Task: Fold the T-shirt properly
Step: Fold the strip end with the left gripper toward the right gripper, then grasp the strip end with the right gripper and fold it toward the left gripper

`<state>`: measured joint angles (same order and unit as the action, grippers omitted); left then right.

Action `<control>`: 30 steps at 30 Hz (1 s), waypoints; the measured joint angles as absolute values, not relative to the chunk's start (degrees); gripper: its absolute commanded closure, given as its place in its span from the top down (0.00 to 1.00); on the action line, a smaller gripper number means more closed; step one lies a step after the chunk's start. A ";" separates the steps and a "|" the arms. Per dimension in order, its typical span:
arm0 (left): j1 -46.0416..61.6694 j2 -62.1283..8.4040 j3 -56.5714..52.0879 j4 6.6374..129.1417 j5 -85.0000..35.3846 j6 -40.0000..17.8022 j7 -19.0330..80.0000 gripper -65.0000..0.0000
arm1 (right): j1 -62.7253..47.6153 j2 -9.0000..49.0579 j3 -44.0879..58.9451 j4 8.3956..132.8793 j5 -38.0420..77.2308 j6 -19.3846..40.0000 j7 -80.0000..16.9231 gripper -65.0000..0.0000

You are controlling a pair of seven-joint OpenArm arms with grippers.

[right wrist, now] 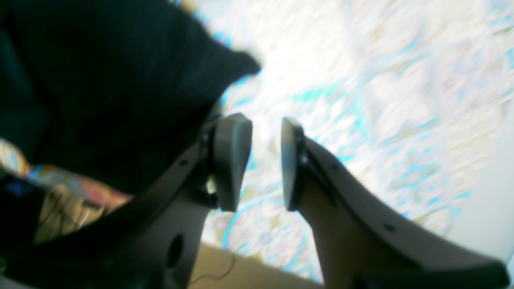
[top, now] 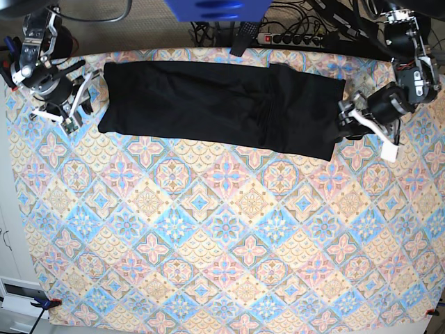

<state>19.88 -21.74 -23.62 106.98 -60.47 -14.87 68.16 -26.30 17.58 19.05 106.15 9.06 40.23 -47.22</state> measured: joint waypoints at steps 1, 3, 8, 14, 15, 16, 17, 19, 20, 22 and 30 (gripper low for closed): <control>20.01 -22.61 -23.64 107.00 -60.51 -14.92 68.10 0.54 | -26.39 17.65 19.00 106.04 8.93 40.29 -47.37 0.25; 20.32 -23.86 -23.66 107.00 -59.48 -15.09 67.94 0.44 | -26.63 17.87 18.83 106.00 9.06 40.23 -47.00 0.25; 20.99 -23.57 -23.75 107.00 -54.08 -15.07 68.14 0.24 | -25.87 17.74 15.94 100.86 9.54 40.32 -46.41 0.25; 20.80 -23.51 -23.73 107.00 -53.23 -15.29 67.96 0.22 | -24.53 17.56 15.00 95.50 17.37 39.86 -55.02 0.40; 20.82 -23.49 -23.73 107.00 -53.30 -15.29 67.96 0.22 | -23.38 17.45 14.81 95.33 20.64 39.86 -54.72 0.44; 20.86 -23.46 -23.70 107.00 -53.28 -15.29 67.99 0.22 | -22.15 17.43 14.76 94.59 24.62 39.86 -53.80 0.48; 20.88 -23.46 -23.73 107.00 -53.28 -15.29 67.99 0.22 | -21.32 17.50 14.68 93.93 27.24 39.83 -52.73 0.52; 20.75 -23.53 -23.73 107.00 -53.06 -15.27 67.96 0.22 | -21.19 17.80 14.66 92.36 30.74 39.86 -52.77 0.58; 20.75 -23.53 -23.73 107.00 -53.10 -15.27 67.94 0.22 | -21.63 17.87 14.66 91.18 31.68 39.81 -53.65 0.60; 20.84 -23.49 -23.73 107.00 -53.12 -15.27 68.01 0.22 | -22.61 17.91 14.68 89.23 31.55 39.81 -54.81 0.63; 20.80 -23.38 -23.73 107.00 -53.12 -15.29 67.96 0.22 | -20.84 17.91 14.72 85.47 32.27 39.83 -53.52 0.63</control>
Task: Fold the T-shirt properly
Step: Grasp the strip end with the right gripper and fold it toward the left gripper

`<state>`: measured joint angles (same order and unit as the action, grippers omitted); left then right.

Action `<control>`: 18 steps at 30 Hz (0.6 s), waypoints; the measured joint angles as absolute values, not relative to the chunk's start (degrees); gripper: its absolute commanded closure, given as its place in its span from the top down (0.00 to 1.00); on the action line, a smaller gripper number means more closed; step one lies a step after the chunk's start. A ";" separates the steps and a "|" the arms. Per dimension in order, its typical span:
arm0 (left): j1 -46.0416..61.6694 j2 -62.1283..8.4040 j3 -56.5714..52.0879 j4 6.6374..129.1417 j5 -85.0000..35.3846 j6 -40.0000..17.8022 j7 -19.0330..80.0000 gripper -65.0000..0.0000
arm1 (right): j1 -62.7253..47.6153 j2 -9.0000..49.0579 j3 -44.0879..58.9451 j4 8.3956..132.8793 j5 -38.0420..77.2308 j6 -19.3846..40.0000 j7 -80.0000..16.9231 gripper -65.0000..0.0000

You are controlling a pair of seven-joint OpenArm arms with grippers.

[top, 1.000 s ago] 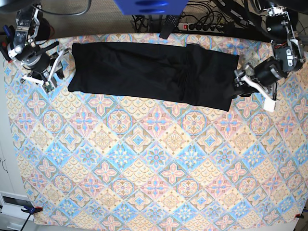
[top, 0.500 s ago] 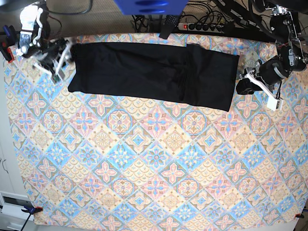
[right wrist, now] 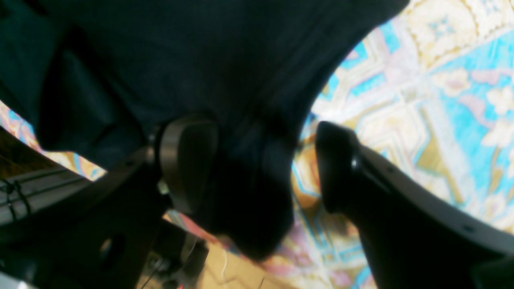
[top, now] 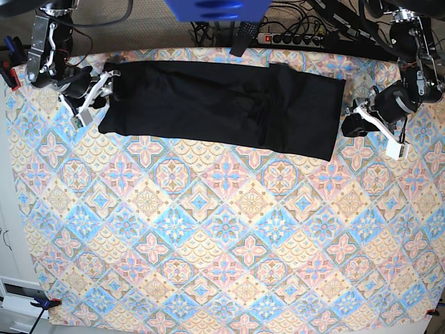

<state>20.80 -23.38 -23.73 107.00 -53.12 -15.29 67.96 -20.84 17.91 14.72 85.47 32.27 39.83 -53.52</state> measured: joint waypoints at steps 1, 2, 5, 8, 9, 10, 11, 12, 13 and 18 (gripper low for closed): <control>20.82 -23.35 -23.73 107.00 -53.10 -15.29 67.96 0.22 | -20.43 17.89 14.72 84.68 31.79 39.83 -54.33 0.64; 20.80 -23.35 -23.73 107.00 -53.12 -15.29 67.99 0.22 | -19.79 17.74 14.74 83.83 31.51 39.83 -54.78 0.64; 20.82 -23.38 -23.73 107.00 -53.12 -15.29 67.99 0.22 | -17.61 17.58 14.76 82.32 32.10 39.83 -53.80 0.64; 20.80 -23.38 -23.73 107.00 -53.10 -15.29 67.96 0.22 | -17.15 17.63 14.28 81.28 32.60 39.81 -53.17 0.64; 20.80 -23.38 -23.73 107.00 -53.10 -15.29 67.96 0.22 | -17.45 17.78 13.23 80.93 32.05 39.66 -52.90 0.63; 20.80 -23.38 -23.70 107.00 -53.10 -15.27 67.99 0.22 | -17.80 17.85 12.29 80.99 32.88 39.66 -52.29 0.63; 20.82 -23.33 -23.70 107.00 -53.12 -15.29 67.99 0.22 | -17.85 17.98 11.27 81.23 32.93 39.66 -52.31 0.63; 20.82 -23.33 -23.70 107.00 -53.12 -15.29 67.96 0.22 | -17.78 18.09 10.31 81.58 32.71 39.55 -52.56 0.63; 20.82 -23.35 -23.70 107.00 -53.10 -15.29 67.99 0.22 | -17.67 18.09 9.47 81.69 32.88 39.59 -52.75 0.63; 20.82 -23.35 -23.70 107.00 -53.12 -15.29 67.99 0.22 | -17.89 17.76 4.84 81.69 39.07 39.64 -52.69 0.63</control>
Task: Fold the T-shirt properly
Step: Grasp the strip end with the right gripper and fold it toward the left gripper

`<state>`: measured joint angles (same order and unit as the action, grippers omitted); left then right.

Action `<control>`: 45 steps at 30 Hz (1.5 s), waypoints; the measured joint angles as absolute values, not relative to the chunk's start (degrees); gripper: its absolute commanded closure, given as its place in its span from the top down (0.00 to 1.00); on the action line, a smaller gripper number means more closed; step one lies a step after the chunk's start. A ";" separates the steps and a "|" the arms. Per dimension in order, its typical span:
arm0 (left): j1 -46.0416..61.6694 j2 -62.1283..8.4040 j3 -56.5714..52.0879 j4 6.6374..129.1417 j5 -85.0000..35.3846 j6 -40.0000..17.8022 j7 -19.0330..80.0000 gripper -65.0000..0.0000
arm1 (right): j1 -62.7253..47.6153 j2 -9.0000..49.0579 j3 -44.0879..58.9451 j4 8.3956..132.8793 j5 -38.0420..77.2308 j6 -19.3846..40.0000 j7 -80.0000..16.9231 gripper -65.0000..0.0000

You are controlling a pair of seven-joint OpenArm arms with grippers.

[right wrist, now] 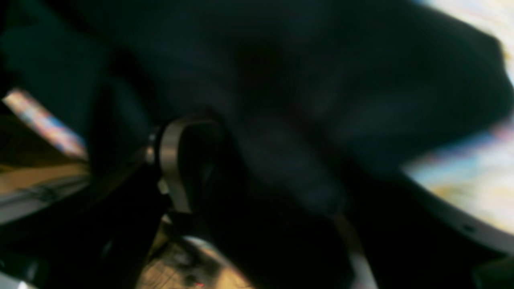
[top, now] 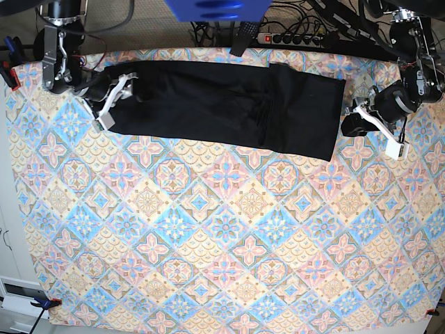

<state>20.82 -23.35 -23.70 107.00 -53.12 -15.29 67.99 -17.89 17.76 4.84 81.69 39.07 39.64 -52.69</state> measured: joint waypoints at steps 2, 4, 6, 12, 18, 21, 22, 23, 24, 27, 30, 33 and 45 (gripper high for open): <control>20.82 -23.35 -23.70 107.00 -53.12 -15.29 67.96 0.22 | -18.11 17.78 3.62 81.62 41.43 39.64 -52.71 0.61; 20.78 -23.35 -23.70 107.00 -53.12 -15.29 67.94 0.22 | -18.11 17.76 2.96 81.52 42.09 39.62 -53.06 0.52; 20.80 -23.35 -23.70 106.98 -53.08 -15.27 67.96 0.22 | -18.06 17.61 2.94 81.45 42.06 39.57 -53.32 0.36; 20.78 -23.35 -23.70 106.98 -53.12 -15.29 67.94 0.22 | -17.85 17.28 7.20 80.82 42.35 39.83 -53.58 0.00; 20.80 -23.35 -23.70 107.00 -53.32 -15.27 67.94 0.22 | -13.47 17.74 14.98 79.94 40.97 39.68 -54.41 0.01; 20.69 -23.38 -23.70 106.98 -53.32 -15.29 67.92 0.22 | -10.31 17.91 18.24 78.67 36.75 39.88 -53.49 0.00; 20.64 -23.38 -23.70 106.98 -53.28 -15.27 67.92 0.22 | -9.52 17.87 18.96 78.30 34.13 39.86 -53.82 0.00; 20.64 -23.40 -23.70 106.98 -53.19 -15.27 67.92 0.22 | -8.69 17.65 19.84 77.76 31.11 39.86 -54.35 0.00; 20.62 -23.38 -23.70 106.98 -53.17 -15.27 67.94 0.22 | -8.03 17.72 20.34 77.49 28.32 39.81 -54.70 0.00; 20.78 -23.38 -23.62 106.98 -53.15 -15.27 67.92 0.21 | -6.11 18.46 20.88 77.52 24.18 39.81 -54.59 0.00; 20.80 -23.35 -23.62 106.98 -53.12 -15.27 67.92 0.21 | -5.06 18.46 20.69 79.40 23.88 39.81 -54.22 0.00; 20.80 -22.26 -23.75 106.98 -53.08 -15.27 67.85 0.21 | -5.78 18.33 20.29 82.96 23.68 39.83 -54.52 0.00; 20.82 -18.85 -23.66 95.77 -52.56 -14.96 67.57 0.00 | -10.24 18.24 0.23 107.59 24.27 40.23 -56.51 0.00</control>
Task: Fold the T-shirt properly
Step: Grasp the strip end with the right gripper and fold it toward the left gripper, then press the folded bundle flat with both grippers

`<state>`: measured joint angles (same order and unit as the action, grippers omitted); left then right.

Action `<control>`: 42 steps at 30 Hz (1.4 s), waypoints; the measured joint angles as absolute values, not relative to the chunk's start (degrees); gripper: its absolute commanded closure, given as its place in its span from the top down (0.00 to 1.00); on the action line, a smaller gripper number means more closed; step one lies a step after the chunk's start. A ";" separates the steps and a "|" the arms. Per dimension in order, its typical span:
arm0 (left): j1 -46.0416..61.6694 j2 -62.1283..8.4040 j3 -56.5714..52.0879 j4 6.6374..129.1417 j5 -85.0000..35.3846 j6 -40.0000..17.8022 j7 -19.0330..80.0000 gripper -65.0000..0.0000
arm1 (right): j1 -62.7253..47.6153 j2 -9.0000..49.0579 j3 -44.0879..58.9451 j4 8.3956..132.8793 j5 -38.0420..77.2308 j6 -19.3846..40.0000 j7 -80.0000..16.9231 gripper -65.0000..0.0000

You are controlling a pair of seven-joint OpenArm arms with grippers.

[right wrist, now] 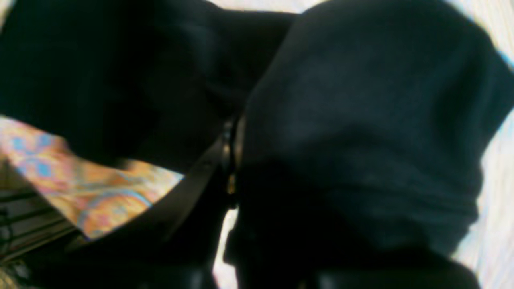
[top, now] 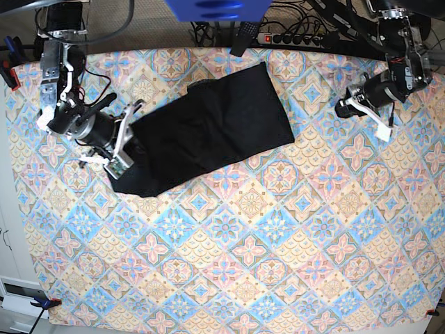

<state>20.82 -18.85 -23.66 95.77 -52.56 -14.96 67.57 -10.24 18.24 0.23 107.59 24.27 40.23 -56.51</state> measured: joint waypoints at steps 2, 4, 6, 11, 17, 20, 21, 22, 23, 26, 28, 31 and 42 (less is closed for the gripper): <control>20.71 -18.52 -23.57 94.65 -52.88 -15.27 67.40 0.00 | -10.26 18.31 -1.72 108.49 23.92 40.05 -56.27 0.00; 20.32 -17.72 -23.66 93.25 -52.84 -15.22 66.98 0.00 | -10.98 17.98 -3.53 108.49 23.14 39.81 -56.77 0.00; 20.18 -16.88 -22.83 91.94 -50.89 -15.31 66.94 0.00 | -11.51 15.55 -4.97 108.40 22.65 39.79 -57.71 0.00; 18.55 -14.17 -11.55 90.70 -43.35 -15.27 60.58 0.00 | -10.98 13.80 -10.90 108.40 24.01 40.21 -56.80 0.00; 17.78 -10.92 -3.99 89.10 -36.99 -14.85 52.49 0.00 | -8.54 13.45 -15.27 109.67 22.70 39.75 -57.10 0.00; 14.83 -9.10 -3.51 84.03 -36.29 -15.68 51.79 0.00 | -7.40 12.86 -18.20 109.78 23.40 39.86 -56.84 0.00; 13.56 -8.25 -3.51 82.52 -36.27 -16.03 51.55 0.00 | -6.92 12.91 -19.25 109.78 23.40 39.99 -56.84 0.00; 12.10 -7.73 -3.51 81.06 -36.29 -16.38 51.48 0.00 | -6.26 13.02 -20.16 109.78 23.31 39.99 -56.93 0.00; 10.98 -7.27 -3.49 80.20 -35.90 -16.38 51.33 0.00 | -5.80 12.86 -20.86 109.78 23.07 39.86 -57.17 0.00; 8.73 -6.15 -3.49 78.56 -35.42 -16.32 50.87 0.00 | -4.45 11.86 -23.44 109.78 20.82 39.81 -56.84 0.00; 8.12 -5.85 -3.49 77.97 -35.35 -16.29 49.25 0.00 | -3.79 11.16 -26.17 109.75 17.43 39.83 -56.93 0.00; 6.79 -5.45 -3.29 77.76 -34.52 -15.84 49.01 0.00 | -2.83 10.15 -30.24 109.45 12.88 39.86 -56.80 0.01; 13.63 -8.78 -3.86 87.18 -33.50 -14.66 48.88 0.00 | 3.20 6.87 -38.96 98.76 1.23 40.23 -55.70 0.39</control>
